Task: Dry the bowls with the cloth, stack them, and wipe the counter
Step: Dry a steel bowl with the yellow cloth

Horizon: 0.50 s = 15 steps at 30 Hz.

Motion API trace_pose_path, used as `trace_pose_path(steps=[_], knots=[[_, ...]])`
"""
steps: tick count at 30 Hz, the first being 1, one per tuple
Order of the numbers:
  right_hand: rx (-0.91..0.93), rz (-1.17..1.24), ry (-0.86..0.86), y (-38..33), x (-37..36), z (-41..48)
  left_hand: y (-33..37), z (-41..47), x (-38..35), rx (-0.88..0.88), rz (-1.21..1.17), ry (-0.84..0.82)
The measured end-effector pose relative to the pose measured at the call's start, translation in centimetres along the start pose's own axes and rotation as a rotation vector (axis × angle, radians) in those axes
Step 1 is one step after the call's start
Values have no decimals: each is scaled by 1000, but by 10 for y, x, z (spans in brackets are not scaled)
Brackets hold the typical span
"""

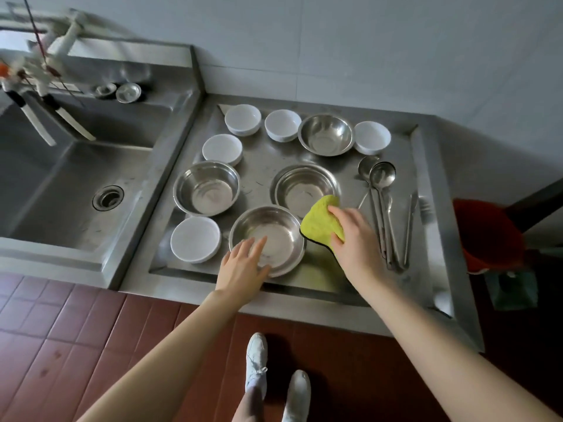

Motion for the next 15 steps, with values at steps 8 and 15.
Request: trace_pose_path(steps=[8,15], knots=[[-25,-37,-192,-31,-84,-3,-55,35,4,62,-97,-88],[-128,-64,-215,-38,-112,3,-70,65,7,-6,-32,-165]])
Point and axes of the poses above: each hand's wrist, its own z-axis towards the middle knuckle, its own x-axis out of the back of the hand, y = z × x, the point moved 8 cm from there along z, towards the middle knuckle, and after that the axes turned 4 degrees about z, right-handed, at the moved point
